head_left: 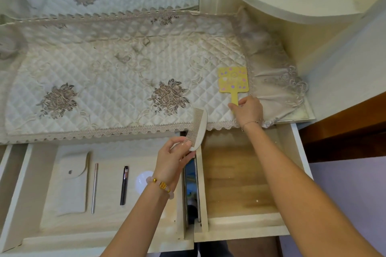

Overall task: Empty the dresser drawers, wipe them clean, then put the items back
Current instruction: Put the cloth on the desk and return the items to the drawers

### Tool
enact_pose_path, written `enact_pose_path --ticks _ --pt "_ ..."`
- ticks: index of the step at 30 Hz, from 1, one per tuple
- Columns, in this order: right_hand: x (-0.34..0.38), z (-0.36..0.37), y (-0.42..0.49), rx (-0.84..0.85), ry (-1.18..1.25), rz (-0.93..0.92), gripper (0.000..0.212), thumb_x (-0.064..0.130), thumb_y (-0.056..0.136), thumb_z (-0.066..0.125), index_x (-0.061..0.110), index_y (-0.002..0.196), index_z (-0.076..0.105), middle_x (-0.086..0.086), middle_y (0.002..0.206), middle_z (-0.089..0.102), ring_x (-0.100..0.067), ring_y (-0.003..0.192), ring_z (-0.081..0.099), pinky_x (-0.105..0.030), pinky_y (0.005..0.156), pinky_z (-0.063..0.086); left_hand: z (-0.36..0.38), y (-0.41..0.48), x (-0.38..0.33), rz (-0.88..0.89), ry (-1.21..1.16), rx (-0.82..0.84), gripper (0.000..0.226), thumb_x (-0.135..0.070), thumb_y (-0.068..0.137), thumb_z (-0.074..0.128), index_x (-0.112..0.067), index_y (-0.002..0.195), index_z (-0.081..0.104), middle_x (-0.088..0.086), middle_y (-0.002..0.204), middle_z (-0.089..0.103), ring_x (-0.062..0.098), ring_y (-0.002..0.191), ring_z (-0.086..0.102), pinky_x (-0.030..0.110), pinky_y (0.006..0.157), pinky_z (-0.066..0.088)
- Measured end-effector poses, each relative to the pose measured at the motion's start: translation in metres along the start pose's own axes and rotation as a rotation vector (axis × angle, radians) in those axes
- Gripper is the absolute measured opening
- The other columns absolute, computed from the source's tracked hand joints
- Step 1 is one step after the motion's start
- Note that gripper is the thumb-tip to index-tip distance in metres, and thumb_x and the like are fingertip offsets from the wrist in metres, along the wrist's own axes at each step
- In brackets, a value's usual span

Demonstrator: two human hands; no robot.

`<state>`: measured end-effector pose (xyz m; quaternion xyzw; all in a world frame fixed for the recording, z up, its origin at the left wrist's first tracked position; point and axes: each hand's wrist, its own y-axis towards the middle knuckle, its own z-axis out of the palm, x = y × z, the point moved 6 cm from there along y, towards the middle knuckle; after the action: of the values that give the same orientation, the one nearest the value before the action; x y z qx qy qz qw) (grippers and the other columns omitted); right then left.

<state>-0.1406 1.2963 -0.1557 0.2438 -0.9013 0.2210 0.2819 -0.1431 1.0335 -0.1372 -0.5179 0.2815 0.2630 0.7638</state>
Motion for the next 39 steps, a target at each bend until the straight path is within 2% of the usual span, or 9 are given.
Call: enact_pose_path --ticks 6,9,11,14,18,25,29,33,39 --pt "0.0 -0.005 -0.001 0.075 0.029 0.08 0.027 0.033 0.081 0.066 0.007 0.074 0.062 -0.017 0.088 0.069 -0.032 0.082 0.062 -0.036 0.072 0.048 0.001 -0.001 0.007 -0.022 0.006 -0.009 0.01 -0.003 0.087 0.061 -0.006 0.095 0.057 0.017 0.102 0.069 0.018 0.086 0.068 0.025 0.077 0.056" --pt "-0.007 -0.005 -0.001 0.134 0.083 0.144 0.036 0.034 0.081 0.067 -0.001 0.081 0.069 -0.014 0.077 0.066 -0.026 0.07 0.057 -0.034 0.072 0.046 0.003 -0.002 0.006 -0.024 0.008 0.009 0.011 -0.004 0.087 0.061 -0.006 0.097 0.056 0.016 0.102 0.069 0.016 0.084 0.068 0.024 0.076 0.056" --pt "-0.017 -0.002 -0.007 0.183 0.219 0.174 0.036 0.03 0.081 0.068 -0.006 0.078 0.067 -0.014 0.072 0.064 -0.02 0.062 0.057 -0.036 0.073 0.05 0.003 -0.003 0.005 -0.021 0.008 0.021 0.012 -0.004 0.087 0.061 -0.006 0.097 0.056 0.015 0.101 0.069 0.016 0.084 0.068 0.023 0.075 0.056" --pt "-0.028 -0.005 -0.03 0.225 0.469 0.202 0.025 0.019 0.083 0.069 -0.005 0.077 0.066 -0.012 0.069 0.062 -0.007 0.046 0.049 -0.018 0.054 0.046 0.004 -0.005 0.004 -0.014 0.003 0.03 0.012 -0.003 0.087 0.06 -0.005 0.098 0.056 0.014 0.1 0.069 0.015 0.083 0.068 0.023 0.075 0.056" --pt "-0.038 -0.011 -0.073 0.233 0.625 0.233 0.017 0.015 0.087 0.064 -0.002 0.089 0.064 -0.009 0.074 0.062 -0.008 0.053 0.044 -0.008 0.046 0.041 0.003 -0.009 0.006 -0.017 -0.002 0.046 0.015 -0.004 0.087 0.061 -0.005 0.101 0.056 0.015 0.101 0.067 0.016 0.085 0.067 0.024 0.079 0.056" --pt "-0.07 -0.018 -0.143 0.224 0.676 0.272 0.015 0.014 0.091 0.058 -0.001 0.093 0.062 -0.008 0.078 0.065 -0.008 0.054 0.044 -0.01 0.048 0.042 -0.004 -0.027 0.025 -0.03 -0.007 0.078 0.018 -0.004 0.086 0.063 -0.003 0.103 0.056 0.014 0.102 0.068 0.017 0.089 0.068 0.021 0.072 0.055" --pt "-0.087 -0.026 -0.174 0.191 0.674 0.279 0.016 0.015 0.091 0.057 0.0 0.094 0.062 -0.009 0.08 0.064 -0.007 0.055 0.046 -0.01 0.049 0.043 -0.011 -0.039 0.038 -0.05 -0.014 0.089 0.012 -0.002 0.085 0.063 -0.004 0.096 0.057 0.016 0.102 0.067 0.021 0.093 0.067 0.023 0.076 0.056" --pt "-0.108 -0.032 -0.195 0.159 0.679 0.306 0.018 0.016 0.091 0.057 0.0 0.097 0.062 -0.007 0.079 0.064 -0.006 0.056 0.047 -0.009 0.05 0.045 -0.016 -0.047 0.057 -0.082 0.023 0.109 0.017 -0.001 0.083 0.065 -0.003 0.097 0.056 0.018 0.106 0.067 0.026 0.1 0.066 0.025 0.078 0.056" --pt "-0.143 -0.032 -0.208 0.155 0.706 0.366 0.018 0.014 0.091 0.058 -0.003 0.096 0.061 -0.011 0.08 0.063 -0.007 0.054 0.046 -0.011 0.049 0.044 -0.01 -0.057 0.083 -0.122 0.042 0.094 0.021 0.003 0.083 0.064 -0.001 0.101 0.054 0.017 0.101 0.067 0.023 0.092 0.068 0.024 0.074 0.057"
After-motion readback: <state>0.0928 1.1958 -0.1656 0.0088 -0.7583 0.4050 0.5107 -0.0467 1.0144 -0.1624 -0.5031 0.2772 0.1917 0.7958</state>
